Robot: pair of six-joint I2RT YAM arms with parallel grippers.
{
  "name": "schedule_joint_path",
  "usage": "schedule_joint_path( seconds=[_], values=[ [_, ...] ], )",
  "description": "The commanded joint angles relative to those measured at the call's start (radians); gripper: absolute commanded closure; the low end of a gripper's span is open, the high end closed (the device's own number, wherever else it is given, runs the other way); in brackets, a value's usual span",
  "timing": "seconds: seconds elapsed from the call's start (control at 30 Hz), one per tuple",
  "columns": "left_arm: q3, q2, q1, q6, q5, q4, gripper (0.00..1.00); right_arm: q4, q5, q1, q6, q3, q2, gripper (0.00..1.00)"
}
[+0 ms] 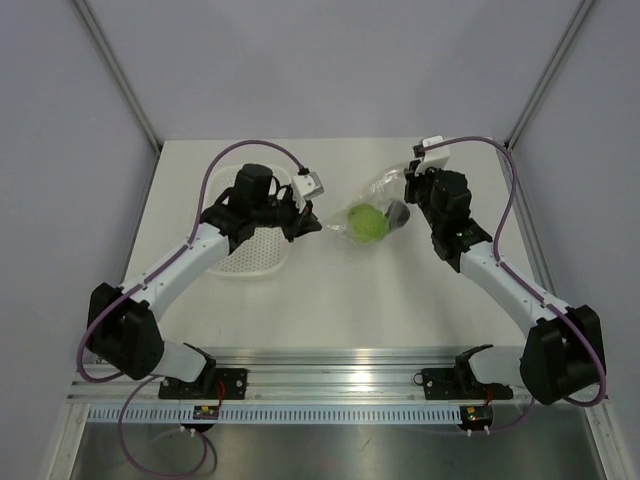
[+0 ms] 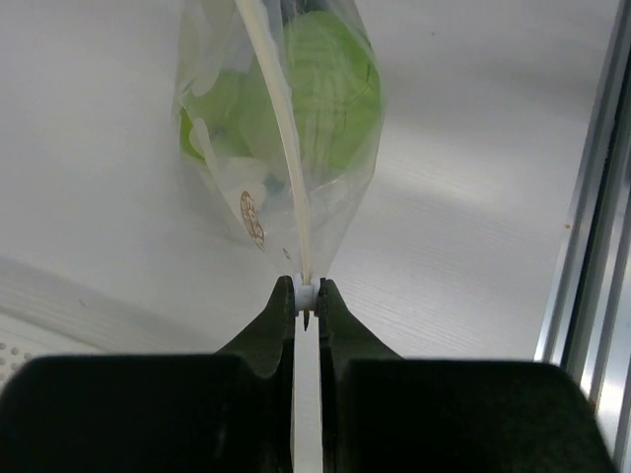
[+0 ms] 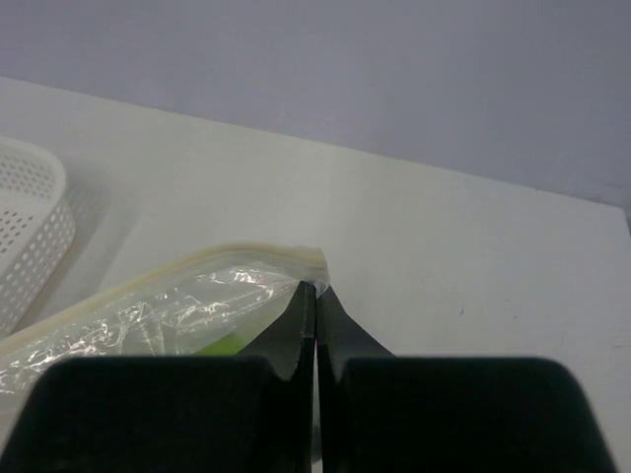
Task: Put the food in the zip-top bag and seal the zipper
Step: Zip the zipper food storage bag at the center of the board, then place the zipper food storage bag at the center of the board.
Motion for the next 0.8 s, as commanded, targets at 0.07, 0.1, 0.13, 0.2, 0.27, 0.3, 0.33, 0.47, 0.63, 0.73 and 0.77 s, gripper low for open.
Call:
schedule_joint_path(
  seconds=[0.07,0.1,0.13,0.2,0.27,0.3,0.33,0.47,0.63,0.73,0.77],
  values=[
    [0.196,0.134,0.014,-0.045,-0.061,0.059,1.0,0.345,0.054,-0.037,-0.112,0.087,0.123,1.0],
    [0.204,0.141,0.017,-0.068,-0.06,0.093,1.0,0.375,0.057,-0.04,-0.115,0.075,0.135,0.95],
    [0.203,0.147,0.019,-0.08,-0.06,0.118,1.0,0.407,0.057,-0.042,-0.123,0.063,0.147,0.94],
    [0.178,0.15,0.019,-0.099,-0.038,0.161,1.0,0.473,0.055,-0.043,-0.12,0.014,0.16,0.91],
    [0.162,0.148,0.019,-0.096,0.0,0.149,0.78,0.491,0.033,-0.043,-0.089,-0.054,0.131,0.67],
    [0.155,0.147,0.019,-0.097,0.006,0.114,0.56,0.49,0.023,-0.043,-0.076,-0.078,0.114,0.57],
    [0.148,0.141,0.019,-0.097,0.008,0.098,0.46,0.486,0.022,-0.043,-0.051,-0.1,0.099,0.43],
    [0.111,0.07,0.019,-0.099,-0.038,0.061,0.21,0.34,0.077,-0.043,-0.025,-0.145,-0.009,0.03],
    [0.073,-0.097,0.019,-0.134,-0.179,0.095,0.11,-0.069,0.251,-0.043,0.09,0.048,-0.044,0.01],
    [0.059,-0.157,0.019,-0.206,-0.323,0.116,0.07,-0.342,0.382,-0.043,0.247,0.199,0.0,0.01],
    [0.045,-0.193,0.019,-0.224,-0.358,0.121,0.03,-0.469,0.417,-0.045,0.279,0.232,0.032,0.0]
  ],
)
